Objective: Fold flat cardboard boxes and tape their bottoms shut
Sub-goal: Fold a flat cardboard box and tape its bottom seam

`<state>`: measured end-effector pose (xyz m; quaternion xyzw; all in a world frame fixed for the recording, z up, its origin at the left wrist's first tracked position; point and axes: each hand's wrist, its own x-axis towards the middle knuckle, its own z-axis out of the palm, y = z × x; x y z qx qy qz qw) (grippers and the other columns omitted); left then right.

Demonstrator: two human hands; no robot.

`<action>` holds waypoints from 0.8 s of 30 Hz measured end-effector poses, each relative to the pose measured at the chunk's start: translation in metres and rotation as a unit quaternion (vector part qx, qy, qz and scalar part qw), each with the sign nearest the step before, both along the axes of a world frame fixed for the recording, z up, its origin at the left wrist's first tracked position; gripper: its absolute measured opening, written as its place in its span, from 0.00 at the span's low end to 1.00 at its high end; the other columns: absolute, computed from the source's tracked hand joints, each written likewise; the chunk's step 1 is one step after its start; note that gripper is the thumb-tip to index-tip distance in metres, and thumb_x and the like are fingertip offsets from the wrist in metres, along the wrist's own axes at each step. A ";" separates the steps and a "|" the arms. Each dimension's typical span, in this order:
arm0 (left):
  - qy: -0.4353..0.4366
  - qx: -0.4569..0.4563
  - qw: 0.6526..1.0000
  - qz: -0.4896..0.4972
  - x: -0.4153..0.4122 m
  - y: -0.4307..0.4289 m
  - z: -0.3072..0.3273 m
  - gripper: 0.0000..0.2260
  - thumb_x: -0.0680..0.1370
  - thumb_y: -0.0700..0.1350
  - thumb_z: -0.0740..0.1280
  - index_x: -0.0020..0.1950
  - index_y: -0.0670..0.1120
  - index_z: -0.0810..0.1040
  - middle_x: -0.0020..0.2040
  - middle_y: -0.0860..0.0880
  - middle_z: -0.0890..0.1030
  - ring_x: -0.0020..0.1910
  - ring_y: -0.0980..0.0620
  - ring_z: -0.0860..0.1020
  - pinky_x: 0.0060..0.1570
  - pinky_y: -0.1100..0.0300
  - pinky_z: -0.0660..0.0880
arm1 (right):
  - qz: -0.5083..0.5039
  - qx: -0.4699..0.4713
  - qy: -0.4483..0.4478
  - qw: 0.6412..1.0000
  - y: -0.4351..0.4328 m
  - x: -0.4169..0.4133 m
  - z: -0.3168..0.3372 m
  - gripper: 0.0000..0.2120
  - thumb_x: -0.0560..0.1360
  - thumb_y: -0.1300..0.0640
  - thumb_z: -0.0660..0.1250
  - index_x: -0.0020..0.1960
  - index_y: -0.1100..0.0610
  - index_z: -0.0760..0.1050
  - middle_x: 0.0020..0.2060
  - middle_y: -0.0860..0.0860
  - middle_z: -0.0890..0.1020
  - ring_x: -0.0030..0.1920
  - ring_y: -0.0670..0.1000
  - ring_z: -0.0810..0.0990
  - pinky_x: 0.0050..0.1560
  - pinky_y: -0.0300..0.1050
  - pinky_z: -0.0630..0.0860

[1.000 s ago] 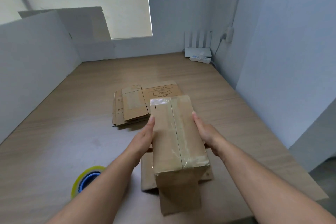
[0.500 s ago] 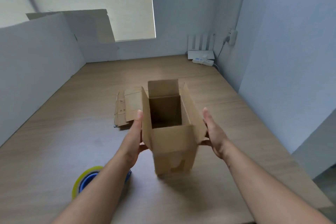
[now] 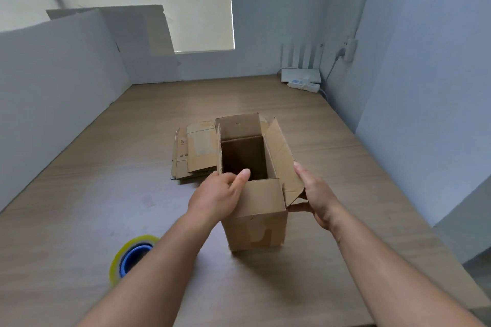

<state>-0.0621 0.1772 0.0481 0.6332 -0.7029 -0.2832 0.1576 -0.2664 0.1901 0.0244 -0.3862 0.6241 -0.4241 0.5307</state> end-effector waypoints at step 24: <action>0.145 0.049 0.986 0.065 0.039 -0.003 -0.001 0.11 0.83 0.48 0.56 0.57 0.44 0.74 0.50 0.45 0.78 0.42 0.47 0.79 0.41 0.51 0.82 | 0.026 -0.069 0.523 0.849 0.010 0.039 0.031 0.19 0.82 0.54 0.54 0.32 0.53 0.60 0.29 0.50 0.68 0.38 0.57 0.70 0.36 0.46 0.59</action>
